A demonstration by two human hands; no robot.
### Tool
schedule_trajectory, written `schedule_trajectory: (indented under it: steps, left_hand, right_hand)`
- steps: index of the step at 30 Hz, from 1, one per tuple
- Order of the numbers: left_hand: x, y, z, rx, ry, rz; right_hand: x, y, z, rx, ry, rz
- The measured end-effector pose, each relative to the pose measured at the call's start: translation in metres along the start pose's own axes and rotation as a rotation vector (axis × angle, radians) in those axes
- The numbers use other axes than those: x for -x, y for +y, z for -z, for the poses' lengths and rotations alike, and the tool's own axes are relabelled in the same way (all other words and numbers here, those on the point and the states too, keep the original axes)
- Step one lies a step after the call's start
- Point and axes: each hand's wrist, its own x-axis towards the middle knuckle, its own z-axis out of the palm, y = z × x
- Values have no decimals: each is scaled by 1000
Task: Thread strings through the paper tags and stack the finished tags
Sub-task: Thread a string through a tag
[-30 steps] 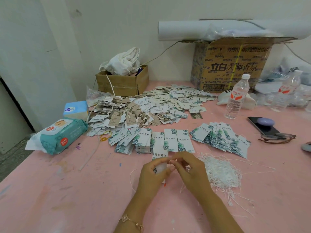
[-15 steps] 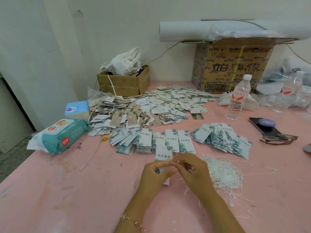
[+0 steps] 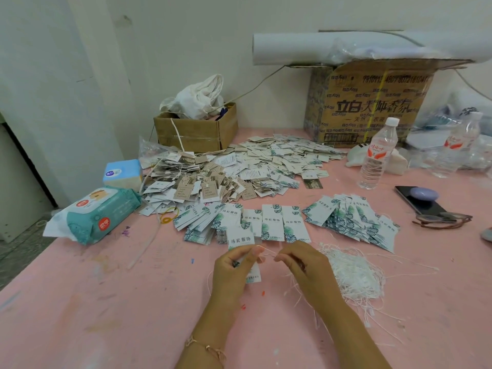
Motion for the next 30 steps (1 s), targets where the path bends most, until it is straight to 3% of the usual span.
schedule_trajectory:
  steps: [8,14,16,18,23,30]
  left_hand:
    - [-7,2,11,310,82,24]
    - [-5,1,8,213,-2,3]
    - [-4,1,6,190,-42,-3]
    - [-3,1,4,155,-75,3]
    - [1,1,0,40,-141,-18]
    - [1,1,-2,-79,-111,-41]
  right_hand:
    - [2,-2,6,88,97,-103]
    - [-1,-5,8,440,405,-192]
    - [-3,-8,8,423,449,-187]
    - [-3,-10,5,294,362,-131]
    - [0,-23,-7,-182,-106,-201]
    - [-4,-24,-3,-239,-76,-279]
